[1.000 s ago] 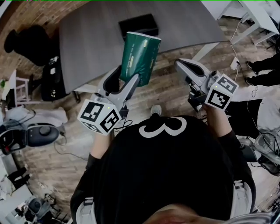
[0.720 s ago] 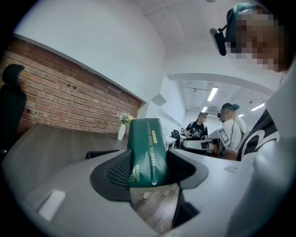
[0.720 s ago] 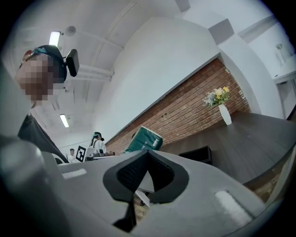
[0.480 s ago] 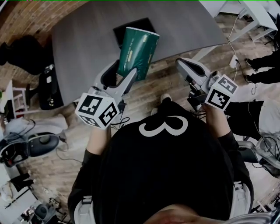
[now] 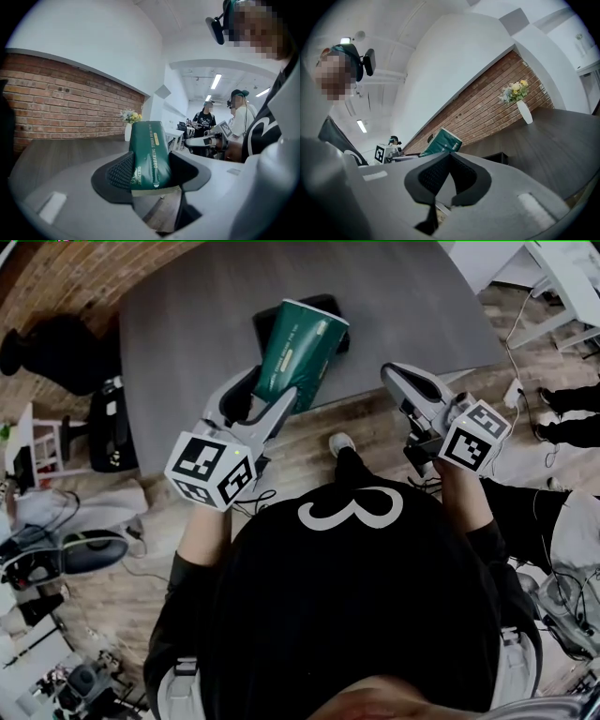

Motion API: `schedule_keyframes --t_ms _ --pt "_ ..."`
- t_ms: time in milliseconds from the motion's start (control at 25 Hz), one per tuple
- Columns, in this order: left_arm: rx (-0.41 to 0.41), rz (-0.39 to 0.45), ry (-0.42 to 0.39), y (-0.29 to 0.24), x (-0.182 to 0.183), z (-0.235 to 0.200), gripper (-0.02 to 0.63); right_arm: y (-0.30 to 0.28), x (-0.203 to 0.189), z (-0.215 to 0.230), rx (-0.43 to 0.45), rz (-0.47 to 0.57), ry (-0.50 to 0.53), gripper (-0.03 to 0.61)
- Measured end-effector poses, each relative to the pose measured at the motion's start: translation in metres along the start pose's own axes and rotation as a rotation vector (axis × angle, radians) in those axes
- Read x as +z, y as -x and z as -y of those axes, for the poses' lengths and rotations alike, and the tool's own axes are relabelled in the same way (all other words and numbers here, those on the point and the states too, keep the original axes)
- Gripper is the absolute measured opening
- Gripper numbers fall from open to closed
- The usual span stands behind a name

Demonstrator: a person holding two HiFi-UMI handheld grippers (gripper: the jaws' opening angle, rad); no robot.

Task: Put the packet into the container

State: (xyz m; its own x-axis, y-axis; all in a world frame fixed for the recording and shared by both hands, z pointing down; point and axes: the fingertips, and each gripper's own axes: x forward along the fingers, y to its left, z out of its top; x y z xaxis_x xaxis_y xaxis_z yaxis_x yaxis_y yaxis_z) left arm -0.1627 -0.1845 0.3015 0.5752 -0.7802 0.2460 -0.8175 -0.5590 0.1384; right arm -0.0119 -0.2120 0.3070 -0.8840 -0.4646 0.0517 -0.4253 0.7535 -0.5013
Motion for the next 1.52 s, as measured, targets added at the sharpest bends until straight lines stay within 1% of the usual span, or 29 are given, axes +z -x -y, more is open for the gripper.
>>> schedule_keyframes --t_ms 280,520,800,920,1120,1360,1520 --pt "0.013 -0.069 -0.083 -0.039 0.004 -0.034 0.268 -0.019 0.016 0.042 0.026 -0.035 -0.01 0.002" --pt "0.021 -0.138 -0.195 -0.073 0.016 -0.068 0.267 -0.045 0.025 0.075 0.033 -0.088 -0.025 0.002" --pt "-0.012 -0.182 -0.295 -0.096 0.011 -0.089 0.267 -0.064 0.006 0.098 0.026 -0.15 -0.068 0.001" --pt "-0.044 -0.212 -0.338 -0.104 0.005 -0.097 0.267 -0.069 0.002 0.106 0.021 -0.168 -0.083 0.002" --pt "-0.108 -0.257 -0.381 -0.114 -0.008 -0.102 0.267 -0.071 -0.004 0.119 0.005 -0.18 -0.106 0.002" --pt "-0.198 -0.281 -0.456 -0.127 -0.022 -0.092 0.267 -0.07 -0.009 0.133 -0.002 -0.197 -0.122 0.002" --pt "-0.259 -0.315 -0.493 -0.128 -0.039 -0.09 0.267 -0.067 -0.018 0.137 -0.017 -0.198 -0.144 0.002"
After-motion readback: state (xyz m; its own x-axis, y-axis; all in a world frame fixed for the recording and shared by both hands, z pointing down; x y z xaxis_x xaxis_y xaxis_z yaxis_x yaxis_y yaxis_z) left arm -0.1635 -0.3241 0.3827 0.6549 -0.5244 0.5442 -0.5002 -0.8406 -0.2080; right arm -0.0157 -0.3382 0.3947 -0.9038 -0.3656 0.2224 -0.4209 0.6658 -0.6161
